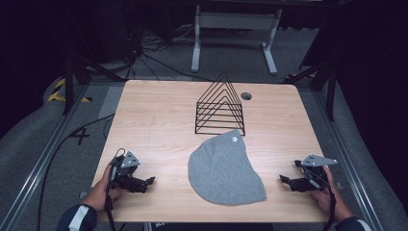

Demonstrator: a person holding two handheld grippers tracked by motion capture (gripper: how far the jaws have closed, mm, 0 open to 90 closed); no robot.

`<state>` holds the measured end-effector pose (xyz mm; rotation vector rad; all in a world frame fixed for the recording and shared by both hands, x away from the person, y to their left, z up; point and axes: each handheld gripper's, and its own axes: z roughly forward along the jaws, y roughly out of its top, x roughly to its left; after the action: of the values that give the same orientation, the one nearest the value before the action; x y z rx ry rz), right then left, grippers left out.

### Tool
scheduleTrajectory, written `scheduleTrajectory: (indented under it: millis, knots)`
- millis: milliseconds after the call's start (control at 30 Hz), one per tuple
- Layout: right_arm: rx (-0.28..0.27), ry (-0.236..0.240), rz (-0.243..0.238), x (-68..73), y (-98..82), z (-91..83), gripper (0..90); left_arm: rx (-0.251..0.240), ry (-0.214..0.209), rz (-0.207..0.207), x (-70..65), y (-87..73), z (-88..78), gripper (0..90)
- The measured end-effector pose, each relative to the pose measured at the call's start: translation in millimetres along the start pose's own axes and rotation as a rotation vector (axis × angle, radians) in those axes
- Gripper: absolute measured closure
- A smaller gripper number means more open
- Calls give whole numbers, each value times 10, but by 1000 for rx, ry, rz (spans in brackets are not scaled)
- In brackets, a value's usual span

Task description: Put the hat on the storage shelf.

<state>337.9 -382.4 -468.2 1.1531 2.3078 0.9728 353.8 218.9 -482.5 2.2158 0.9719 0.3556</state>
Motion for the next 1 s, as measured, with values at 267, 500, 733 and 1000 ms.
scheduleTrajectory:
  millis: [267,500,733,1000]
  knots:
    - [1,6,-8,-10,0,0,90,-4,-19,32,-32,23,20,3]
    - [-24,22,-21,-28,110,5,320,-9,-72,100,-168,104,21,195]
    - [-51,110,-181,254,548,137,566,-46,-146,194,-551,394,172,292]
    - [-52,186,-282,558,960,491,734,-77,-251,377,-1237,884,437,358]
